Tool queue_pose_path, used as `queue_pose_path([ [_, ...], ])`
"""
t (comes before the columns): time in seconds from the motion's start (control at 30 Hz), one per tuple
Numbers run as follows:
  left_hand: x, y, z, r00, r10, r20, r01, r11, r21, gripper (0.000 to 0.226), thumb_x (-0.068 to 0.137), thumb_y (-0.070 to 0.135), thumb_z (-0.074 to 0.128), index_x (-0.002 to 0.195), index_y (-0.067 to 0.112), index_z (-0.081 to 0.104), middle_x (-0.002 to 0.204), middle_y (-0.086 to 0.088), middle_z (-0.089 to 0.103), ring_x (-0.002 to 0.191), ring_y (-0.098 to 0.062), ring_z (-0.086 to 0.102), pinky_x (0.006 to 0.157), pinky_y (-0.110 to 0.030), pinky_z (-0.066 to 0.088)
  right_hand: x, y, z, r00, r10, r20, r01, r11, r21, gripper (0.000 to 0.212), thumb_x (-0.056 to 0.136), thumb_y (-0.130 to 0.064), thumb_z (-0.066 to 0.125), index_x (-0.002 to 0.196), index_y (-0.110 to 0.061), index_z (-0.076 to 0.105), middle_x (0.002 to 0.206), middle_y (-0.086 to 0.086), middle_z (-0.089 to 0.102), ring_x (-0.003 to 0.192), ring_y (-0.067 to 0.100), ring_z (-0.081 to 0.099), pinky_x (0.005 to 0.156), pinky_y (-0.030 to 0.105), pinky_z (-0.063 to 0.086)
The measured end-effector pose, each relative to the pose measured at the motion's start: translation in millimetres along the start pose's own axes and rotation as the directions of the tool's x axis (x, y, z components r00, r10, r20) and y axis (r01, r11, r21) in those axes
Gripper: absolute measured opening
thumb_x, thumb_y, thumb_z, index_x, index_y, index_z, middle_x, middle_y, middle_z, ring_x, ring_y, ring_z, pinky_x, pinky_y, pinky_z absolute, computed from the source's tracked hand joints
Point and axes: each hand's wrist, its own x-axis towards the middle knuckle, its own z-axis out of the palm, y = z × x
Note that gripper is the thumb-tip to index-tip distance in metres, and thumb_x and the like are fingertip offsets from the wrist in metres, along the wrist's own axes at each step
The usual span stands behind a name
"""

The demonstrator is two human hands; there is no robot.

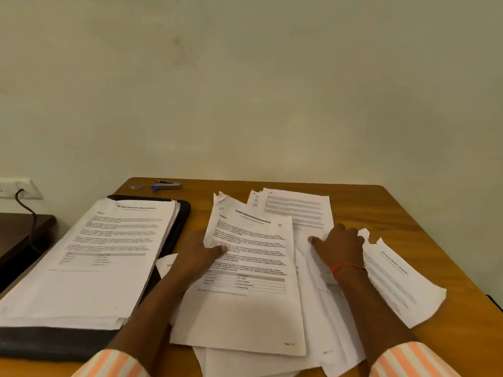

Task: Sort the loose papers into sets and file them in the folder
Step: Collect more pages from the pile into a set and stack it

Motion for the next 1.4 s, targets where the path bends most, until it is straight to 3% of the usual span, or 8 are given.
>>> queue_pose_path([
  [0.17,12.0,-11.4,0.8,1.000,0.012,-0.010,-0.011,0.996,0.085,0.026,0.092,0.025,0.073,0.106,0.038,0.055,0.100,0.021,0.061,0.087,-0.003,0.063,0.064,-0.017,0.049,10.1,3.9,4.4,1.000,0.003,0.013,-0.004,0.999,0.045,0.073,0.079,-0.055,0.077,0.122,-0.002,0.053,0.123,0.023,0.055,0.112,0.039,0.056,0.093,0.045,0.049],
  [0.3,15.6,-13.3,-0.2,1.000,-0.023,-0.016,0.025,0.990,0.138,0.033,0.089,0.032,0.075,0.118,0.029,0.060,0.116,0.009,0.067,0.097,-0.015,0.068,0.083,-0.038,0.060,13.2,4.7,1.0,1.000,0.020,0.016,-0.022,0.990,0.143,0.072,0.074,-0.045,0.086,0.121,-0.001,0.053,0.120,0.021,0.062,0.111,0.039,0.060,0.087,0.045,0.052],
  [0.53,13.0,-8.1,-1.0,0.999,-0.039,-0.030,0.044,0.985,0.168,0.034,0.090,0.031,0.075,0.119,0.027,0.058,0.120,0.005,0.067,0.101,-0.022,0.069,0.087,-0.042,0.060,7.6,8.7,-8.7,0.998,0.004,-0.065,0.017,0.950,0.312,0.028,0.081,-0.022,0.084,0.096,-0.008,0.066,0.108,0.012,0.073,0.096,0.033,0.068,0.073,0.032,0.047],
  [0.63,10.9,-6.6,-1.8,0.999,-0.046,-0.027,0.050,0.984,0.171,0.038,0.090,0.033,0.075,0.123,0.023,0.060,0.123,0.002,0.068,0.101,-0.023,0.070,0.089,-0.045,0.060,8.5,16.0,-15.0,0.995,0.029,-0.093,0.000,0.954,0.300,0.025,0.088,-0.025,0.076,0.107,-0.010,0.070,0.114,0.012,0.072,0.101,0.036,0.067,0.076,0.036,0.051],
  [0.73,10.9,-5.7,-2.4,0.999,-0.043,-0.029,0.048,0.982,0.185,0.039,0.090,0.034,0.074,0.125,0.022,0.060,0.124,0.002,0.068,0.101,-0.023,0.070,0.088,-0.043,0.060,8.9,23.6,-20.5,0.992,0.071,-0.104,-0.037,0.954,0.296,0.026,0.094,-0.018,0.065,0.117,-0.006,0.065,0.119,0.017,0.068,0.106,0.042,0.064,0.085,0.044,0.053],
  [0.83,11.8,-5.4,-2.2,0.998,-0.046,-0.037,0.052,0.980,0.193,0.038,0.090,0.033,0.074,0.124,0.022,0.060,0.123,0.002,0.068,0.101,-0.023,0.069,0.086,-0.041,0.059,7.7,29.9,-23.2,0.993,0.070,-0.093,-0.038,0.948,0.316,0.027,0.096,-0.010,0.060,0.120,0.000,0.064,0.123,0.021,0.066,0.108,0.043,0.063,0.083,0.038,0.050],
  [0.97,12.2,-5.9,-1.7,0.998,-0.050,-0.037,0.056,0.980,0.189,0.041,0.090,0.032,0.074,0.127,0.021,0.060,0.126,0.000,0.067,0.103,-0.025,0.069,0.088,-0.044,0.059,7.2,32.1,-24.4,0.994,0.079,-0.073,-0.049,0.937,0.345,0.028,0.096,-0.008,0.060,0.122,0.000,0.065,0.126,0.020,0.066,0.109,0.042,0.064,0.077,0.030,0.044],
  [1.4,15.3,-9.9,0.7,1.000,-0.014,-0.027,0.018,0.987,0.158,0.031,0.091,0.029,0.074,0.117,0.025,0.059,0.120,0.001,0.067,0.101,-0.023,0.068,0.082,-0.037,0.056,3.5,28.8,-24.5,0.993,0.100,-0.057,-0.072,0.928,0.366,0.024,0.093,-0.011,0.065,0.115,-0.002,0.068,0.126,0.017,0.067,0.109,0.041,0.064,0.077,0.032,0.045],
])
